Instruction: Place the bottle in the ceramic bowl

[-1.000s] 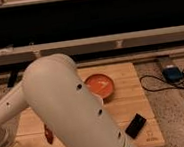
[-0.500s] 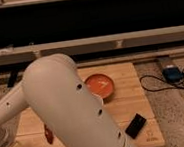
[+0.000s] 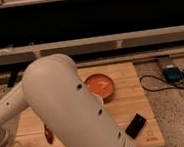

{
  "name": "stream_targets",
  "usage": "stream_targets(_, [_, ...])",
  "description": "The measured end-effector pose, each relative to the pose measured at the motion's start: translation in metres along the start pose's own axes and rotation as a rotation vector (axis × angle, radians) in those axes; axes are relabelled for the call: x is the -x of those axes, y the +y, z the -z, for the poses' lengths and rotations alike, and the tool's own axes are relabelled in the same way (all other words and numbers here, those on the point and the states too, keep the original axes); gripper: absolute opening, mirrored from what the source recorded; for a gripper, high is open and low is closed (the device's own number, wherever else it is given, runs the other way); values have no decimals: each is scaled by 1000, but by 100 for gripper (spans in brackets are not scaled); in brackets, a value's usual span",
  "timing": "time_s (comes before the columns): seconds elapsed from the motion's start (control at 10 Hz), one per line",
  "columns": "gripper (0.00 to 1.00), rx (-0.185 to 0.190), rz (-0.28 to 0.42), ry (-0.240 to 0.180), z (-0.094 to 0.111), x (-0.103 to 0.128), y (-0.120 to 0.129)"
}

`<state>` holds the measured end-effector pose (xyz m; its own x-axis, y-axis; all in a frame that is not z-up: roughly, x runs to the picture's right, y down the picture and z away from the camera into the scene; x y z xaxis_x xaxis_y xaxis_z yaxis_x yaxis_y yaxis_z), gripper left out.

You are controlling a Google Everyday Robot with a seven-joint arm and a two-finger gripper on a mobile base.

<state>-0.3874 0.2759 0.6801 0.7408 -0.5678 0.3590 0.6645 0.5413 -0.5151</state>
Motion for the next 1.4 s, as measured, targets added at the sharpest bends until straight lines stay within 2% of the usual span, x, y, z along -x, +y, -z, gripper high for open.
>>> stream_targets(0.2, [80, 16, -53, 28, 0, -12, -1])
stream_targets(0.4, [80, 30, -131, 57, 0, -44, -6])
stream_targets(0.5, [80, 34, -178, 69, 2, -65, -8])
stream_targets(0.6, [80, 33, -251, 91, 4, -102, -11])
stream_targets(0.7, [80, 27, -293, 103, 7, -122, -13])
stream_targets(1.0, [80, -53, -410, 129, 26, -198, -11])
stream_targets(1.4, [80, -170, -480, 167, 57, -268, -8])
